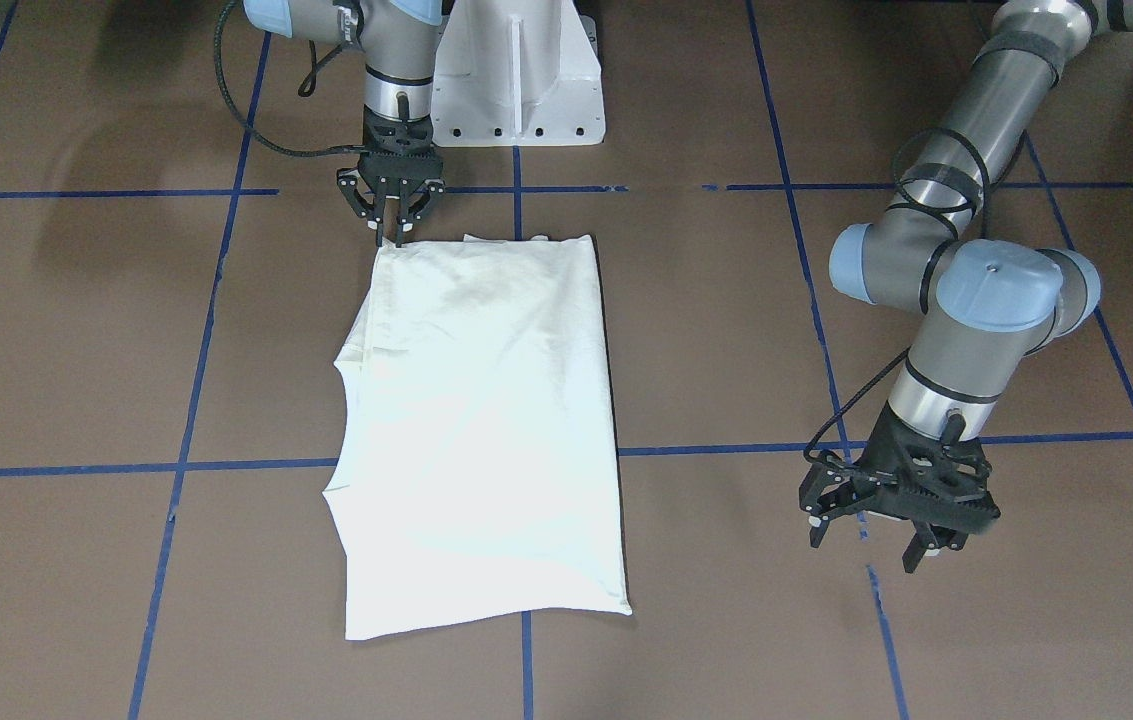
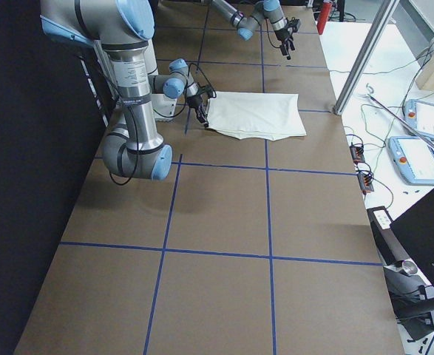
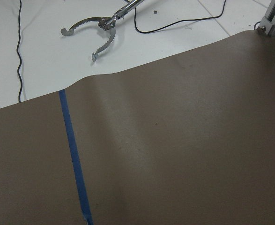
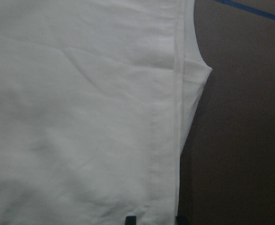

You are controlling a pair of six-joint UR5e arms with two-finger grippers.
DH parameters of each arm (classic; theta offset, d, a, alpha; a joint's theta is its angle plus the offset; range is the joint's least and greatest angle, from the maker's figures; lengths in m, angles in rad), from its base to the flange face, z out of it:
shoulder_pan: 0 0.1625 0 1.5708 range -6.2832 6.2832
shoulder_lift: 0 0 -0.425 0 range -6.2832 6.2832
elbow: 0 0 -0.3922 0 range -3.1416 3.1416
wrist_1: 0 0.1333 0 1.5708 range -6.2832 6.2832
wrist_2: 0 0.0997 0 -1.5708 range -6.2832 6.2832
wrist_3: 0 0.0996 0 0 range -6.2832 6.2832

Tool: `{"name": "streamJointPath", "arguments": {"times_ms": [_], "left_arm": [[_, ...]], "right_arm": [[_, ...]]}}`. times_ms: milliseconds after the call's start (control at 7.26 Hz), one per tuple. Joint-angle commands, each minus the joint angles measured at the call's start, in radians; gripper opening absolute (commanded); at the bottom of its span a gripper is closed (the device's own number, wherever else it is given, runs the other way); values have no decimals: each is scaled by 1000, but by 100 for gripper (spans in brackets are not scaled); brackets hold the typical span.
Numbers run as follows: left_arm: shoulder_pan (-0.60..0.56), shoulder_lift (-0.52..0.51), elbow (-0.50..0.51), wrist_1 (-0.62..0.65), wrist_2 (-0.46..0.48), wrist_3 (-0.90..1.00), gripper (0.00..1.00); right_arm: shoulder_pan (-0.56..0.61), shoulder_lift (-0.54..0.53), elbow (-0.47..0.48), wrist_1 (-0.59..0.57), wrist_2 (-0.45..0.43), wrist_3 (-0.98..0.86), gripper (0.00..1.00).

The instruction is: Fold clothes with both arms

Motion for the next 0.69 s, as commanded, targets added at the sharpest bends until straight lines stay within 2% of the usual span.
{"name": "streamJointPath", "arguments": {"times_ms": [0, 138, 276, 551], "left_arm": [[7, -9, -6, 2, -29, -71, 100], [35, -6, -35, 5, -96, -139, 100], [61, 1, -103, 12, -105, -221, 100], [194, 79, -267, 12, -96, -415, 100]], "right_arm": [[137, -2, 57, 99, 190, -22, 100], [176, -41, 56, 291, 234, -16, 100], [196, -108, 51, 483, 237, 16, 100], [200, -211, 50, 752, 231, 246, 100]]}}
